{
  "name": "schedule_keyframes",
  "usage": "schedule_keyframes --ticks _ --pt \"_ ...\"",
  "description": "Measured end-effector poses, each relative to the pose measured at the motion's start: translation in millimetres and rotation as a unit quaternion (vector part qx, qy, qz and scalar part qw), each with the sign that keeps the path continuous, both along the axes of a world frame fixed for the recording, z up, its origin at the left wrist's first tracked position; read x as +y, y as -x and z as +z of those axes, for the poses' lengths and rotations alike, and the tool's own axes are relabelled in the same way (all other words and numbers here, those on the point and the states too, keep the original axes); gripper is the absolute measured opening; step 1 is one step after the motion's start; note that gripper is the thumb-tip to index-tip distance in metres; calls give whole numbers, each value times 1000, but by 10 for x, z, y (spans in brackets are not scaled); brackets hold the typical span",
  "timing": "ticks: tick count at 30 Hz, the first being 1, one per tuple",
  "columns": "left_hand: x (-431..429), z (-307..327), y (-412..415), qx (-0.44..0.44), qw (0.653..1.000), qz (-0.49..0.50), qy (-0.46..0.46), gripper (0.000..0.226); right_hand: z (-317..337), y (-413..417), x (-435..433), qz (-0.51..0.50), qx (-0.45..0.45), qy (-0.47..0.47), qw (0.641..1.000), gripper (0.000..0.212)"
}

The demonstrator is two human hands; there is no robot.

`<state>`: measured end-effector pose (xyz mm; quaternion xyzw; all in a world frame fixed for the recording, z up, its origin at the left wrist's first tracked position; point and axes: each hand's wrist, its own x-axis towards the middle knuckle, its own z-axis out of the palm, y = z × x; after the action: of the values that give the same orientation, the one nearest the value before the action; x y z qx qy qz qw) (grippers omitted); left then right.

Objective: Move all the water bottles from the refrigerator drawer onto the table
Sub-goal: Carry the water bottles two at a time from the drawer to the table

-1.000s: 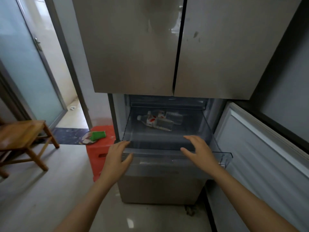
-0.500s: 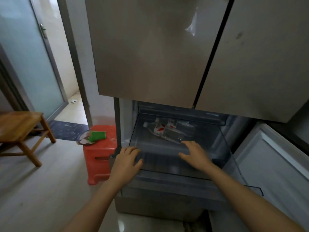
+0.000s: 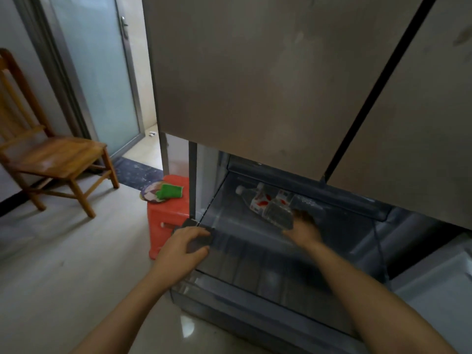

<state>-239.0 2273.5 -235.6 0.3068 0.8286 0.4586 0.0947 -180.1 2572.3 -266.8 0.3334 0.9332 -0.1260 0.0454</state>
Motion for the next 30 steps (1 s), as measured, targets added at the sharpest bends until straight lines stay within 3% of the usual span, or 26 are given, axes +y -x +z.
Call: schedule_keyframes --ticks 4,8,10,13,16,20,22,24,25,27,30 --pt "21 19 23 -72 997 16 -4 39 -54 272 189 -5 -32 -10 999 73" --pt "43 2 25 -85 996 37 12 29 -195 462 323 2 -60 12 998 75" --pt "41 -40 28 -75 996 50 16 33 -277 496 326 8 -82 -2 997 72" --pt "42 -79 29 -66 995 72 3 39 -395 553 320 26 -124 -95 987 67" --pt "60 -57 7 -66 994 90 7 39 -463 592 302 17 -96 -125 987 64" --pt "66 -38 -22 -54 995 84 18 34 -352 525 151 -11 -57 -48 997 69" --pt "168 57 -63 -75 994 81 7 22 -223 381 31 -28 -13 40 999 68" --pt "362 172 -117 -141 987 76 -30 16 -71 174 -141 -26 27 156 987 53" --pt "479 209 -137 -200 975 86 -55 17 4 69 -245 -20 47 204 978 42" --pt "679 236 -156 -369 913 114 -129 27 158 -109 -463 3 80 235 969 28" --pt "834 205 -126 -494 838 147 -178 66 337 -297 -718 19 124 258 958 32"
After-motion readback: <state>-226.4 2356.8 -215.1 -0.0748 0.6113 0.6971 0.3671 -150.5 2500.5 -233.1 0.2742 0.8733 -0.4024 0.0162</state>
